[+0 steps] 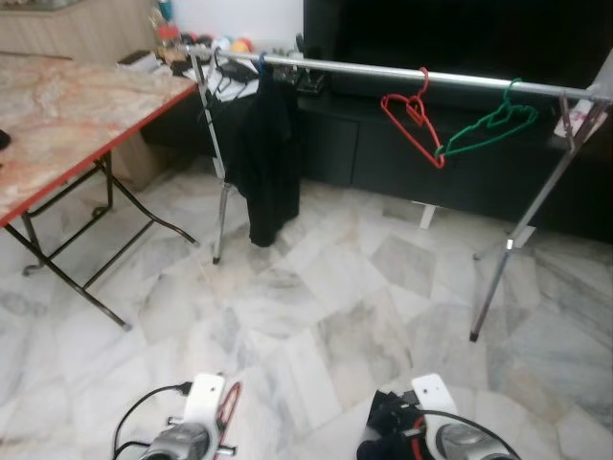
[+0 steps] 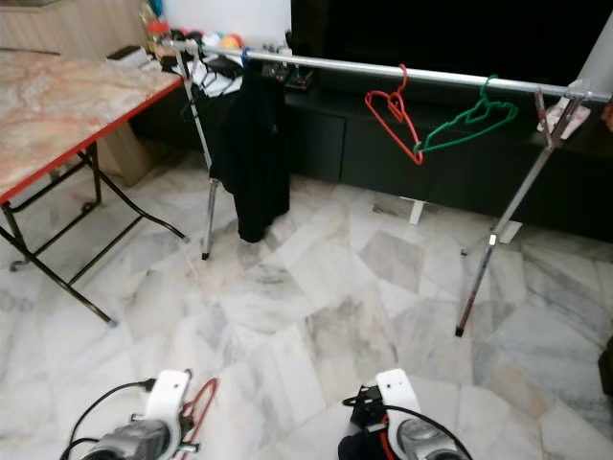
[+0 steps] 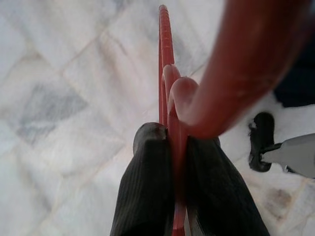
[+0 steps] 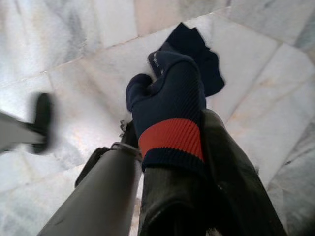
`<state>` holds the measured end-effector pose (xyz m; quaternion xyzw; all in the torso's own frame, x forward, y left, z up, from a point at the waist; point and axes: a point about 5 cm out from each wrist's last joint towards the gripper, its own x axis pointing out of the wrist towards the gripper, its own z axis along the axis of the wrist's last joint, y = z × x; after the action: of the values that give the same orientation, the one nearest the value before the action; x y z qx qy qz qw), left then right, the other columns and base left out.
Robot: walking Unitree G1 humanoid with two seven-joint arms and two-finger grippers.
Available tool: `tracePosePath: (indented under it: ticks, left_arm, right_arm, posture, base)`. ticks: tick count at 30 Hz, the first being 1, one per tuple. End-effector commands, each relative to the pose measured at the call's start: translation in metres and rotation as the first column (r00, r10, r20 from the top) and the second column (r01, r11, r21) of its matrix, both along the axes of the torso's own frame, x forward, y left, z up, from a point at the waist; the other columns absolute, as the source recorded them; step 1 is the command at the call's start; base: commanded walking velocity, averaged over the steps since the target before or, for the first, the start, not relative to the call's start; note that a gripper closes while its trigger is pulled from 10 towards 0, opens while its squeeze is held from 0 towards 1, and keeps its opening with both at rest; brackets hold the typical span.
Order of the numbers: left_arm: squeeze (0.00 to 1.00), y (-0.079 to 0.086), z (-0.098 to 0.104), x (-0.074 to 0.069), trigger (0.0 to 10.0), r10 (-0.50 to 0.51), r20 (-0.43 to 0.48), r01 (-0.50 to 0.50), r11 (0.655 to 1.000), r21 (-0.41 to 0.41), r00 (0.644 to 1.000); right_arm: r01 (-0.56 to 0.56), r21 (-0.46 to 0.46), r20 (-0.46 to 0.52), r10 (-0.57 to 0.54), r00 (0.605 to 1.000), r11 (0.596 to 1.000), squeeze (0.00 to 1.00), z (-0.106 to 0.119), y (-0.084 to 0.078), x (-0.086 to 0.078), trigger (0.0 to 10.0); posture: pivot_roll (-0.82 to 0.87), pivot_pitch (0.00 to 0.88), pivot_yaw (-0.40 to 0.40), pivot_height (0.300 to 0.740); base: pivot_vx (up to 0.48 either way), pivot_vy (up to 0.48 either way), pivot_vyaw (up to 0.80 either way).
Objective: Hang hanger
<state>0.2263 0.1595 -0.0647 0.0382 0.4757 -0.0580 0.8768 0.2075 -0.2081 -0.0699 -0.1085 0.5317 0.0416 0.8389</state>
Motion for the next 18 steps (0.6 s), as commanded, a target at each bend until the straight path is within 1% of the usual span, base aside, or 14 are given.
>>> tracePosePath:
  ticks: [1,18]
  left_arm:
    - [0.00,0.0123,-0.0007,-0.0025,10.0,0.003,-0.011,-0.003,0.999,0.037,1.000]
    - [0.00,0.0130,-0.0006,-0.0025,10.0,0.002,-0.010,-0.002,0.999,0.038,1.000]
  right_arm:
    - [-0.002,0.020,0.023,0.002,1.000,1.000,0.00,0.0024,0.0067,0.0064,10.0]
    - [0.001,0.018,0.025,-0.001,1.000,1.000,0.00,0.0024,0.0071,0.0065,10.0]
  posture:
    - [-0.02,0.000,0.004,0.740]
    - [-0.02,0.000,0.004,0.740]
  base:
    - [0.000,0.281,0.00]
    - [0.000,0.277,0.00]
